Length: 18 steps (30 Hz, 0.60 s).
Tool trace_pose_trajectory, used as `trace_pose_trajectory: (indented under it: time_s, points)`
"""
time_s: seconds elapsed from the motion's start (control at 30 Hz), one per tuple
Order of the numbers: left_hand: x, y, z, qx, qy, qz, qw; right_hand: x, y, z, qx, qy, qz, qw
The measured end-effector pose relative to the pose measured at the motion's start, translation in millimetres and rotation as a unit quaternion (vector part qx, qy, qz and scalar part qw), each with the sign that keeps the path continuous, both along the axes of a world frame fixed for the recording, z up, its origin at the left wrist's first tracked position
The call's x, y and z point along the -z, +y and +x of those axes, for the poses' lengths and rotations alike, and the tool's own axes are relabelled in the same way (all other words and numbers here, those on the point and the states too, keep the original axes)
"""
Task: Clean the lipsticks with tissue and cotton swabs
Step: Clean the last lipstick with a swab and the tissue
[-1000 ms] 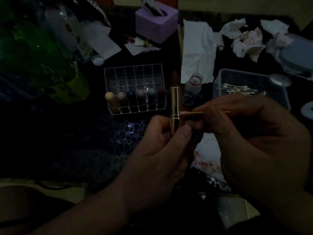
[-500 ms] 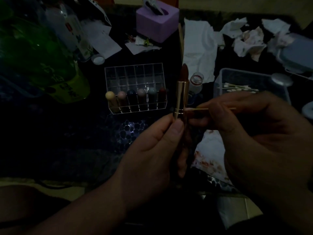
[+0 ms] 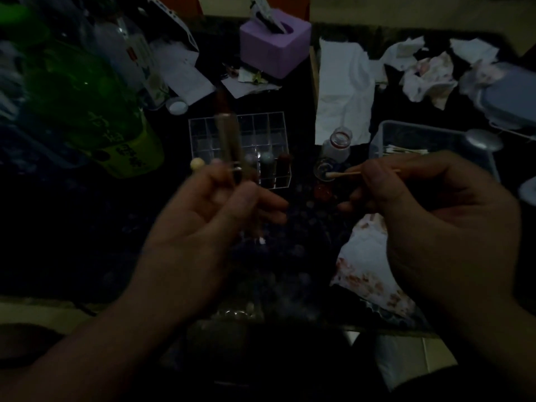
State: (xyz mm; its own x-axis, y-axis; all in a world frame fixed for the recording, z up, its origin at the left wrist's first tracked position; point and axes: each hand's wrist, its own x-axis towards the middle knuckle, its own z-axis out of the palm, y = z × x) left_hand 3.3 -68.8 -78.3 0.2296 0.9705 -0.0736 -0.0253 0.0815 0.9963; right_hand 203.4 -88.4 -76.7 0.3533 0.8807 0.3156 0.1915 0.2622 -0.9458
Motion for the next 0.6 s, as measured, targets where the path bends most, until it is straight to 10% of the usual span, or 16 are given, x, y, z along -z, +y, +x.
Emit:
trace_pose_trajectory:
  time_s: [0.33, 0.6]
  points:
    - [38, 24, -47, -0.135, 0.277, 0.086, 0.947, -10, 0, -29, 0.008, -0.008, -0.081, 0.997]
    - [63, 36, -39, -0.098, 0.319, 0.08, 0.939, -4, 11, -40, -0.017, 0.067, -0.152, 0.986]
